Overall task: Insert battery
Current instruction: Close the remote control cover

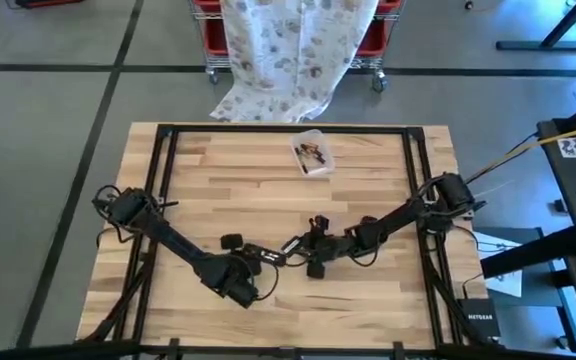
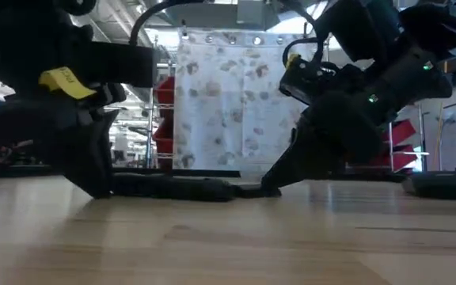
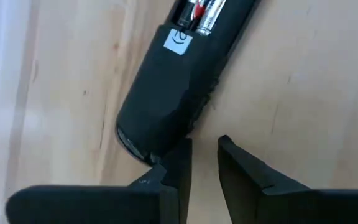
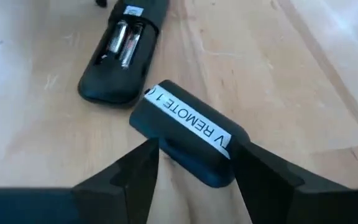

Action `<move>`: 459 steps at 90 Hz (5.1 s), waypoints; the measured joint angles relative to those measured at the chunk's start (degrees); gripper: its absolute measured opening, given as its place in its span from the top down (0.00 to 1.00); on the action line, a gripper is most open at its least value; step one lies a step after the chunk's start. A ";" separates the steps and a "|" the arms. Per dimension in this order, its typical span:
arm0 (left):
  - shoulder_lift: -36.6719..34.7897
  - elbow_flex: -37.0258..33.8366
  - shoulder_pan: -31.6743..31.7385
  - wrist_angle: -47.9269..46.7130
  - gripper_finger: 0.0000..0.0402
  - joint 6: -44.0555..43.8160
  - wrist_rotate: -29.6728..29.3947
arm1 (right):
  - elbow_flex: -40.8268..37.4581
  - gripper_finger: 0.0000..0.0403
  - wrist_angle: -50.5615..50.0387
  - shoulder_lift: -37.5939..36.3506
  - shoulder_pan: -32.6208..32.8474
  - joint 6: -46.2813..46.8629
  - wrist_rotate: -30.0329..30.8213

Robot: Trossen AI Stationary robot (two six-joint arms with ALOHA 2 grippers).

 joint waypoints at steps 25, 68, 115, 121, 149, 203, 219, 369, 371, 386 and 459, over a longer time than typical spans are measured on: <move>-1.71 5.11 -1.95 2.38 0.86 -8.45 -0.13 | 0.07 0.54 -3.43 -0.54 4.61 5.74 2.52; 7.77 4.17 -0.04 35.32 0.86 -4.34 -5.57 | 0.72 0.54 -4.93 -0.25 19.54 31.42 13.58; 14.11 4.20 1.56 48.66 0.86 -0.56 -10.07 | 9.62 0.54 -12.94 4.74 21.65 39.91 19.74; 14.11 4.20 1.36 48.71 0.86 -0.54 -10.06 | 10.76 0.54 -15.34 5.21 21.54 41.44 20.71; 12.57 4.22 0.87 47.60 0.80 1.64 -10.08 | 11.82 0.54 -17.29 5.92 21.65 45.16 23.01; 4.28 3.96 -3.52 29.19 0.79 -1.96 -10.25 | 22.26 0.54 -33.95 3.50 21.33 34.31 17.96; 7.64 4.06 -4.71 36.63 0.79 1.79 -7.66 | 24.28 0.54 -50.18 1.84 21.28 30.80 13.58; 4.84 4.07 4.64 34.11 0.79 12.48 -10.23 | 12.33 0.54 -23.16 2.31 10.77 19.03 6.66; 4.72 4.08 4.62 33.36 0.79 12.35 -10.17 | 12.38 0.54 -22.98 2.31 10.55 18.99 6.69; 2.80 4.09 4.30 26.76 0.79 9.85 -10.04 | 12.52 0.54 -20.45 2.44 9.81 18.93 7.20; -2.06 4.26 1.42 1.47 0.79 -1.03 -11.37 | 20.43 0.54 -20.16 9.28 7.97 22.73 10.43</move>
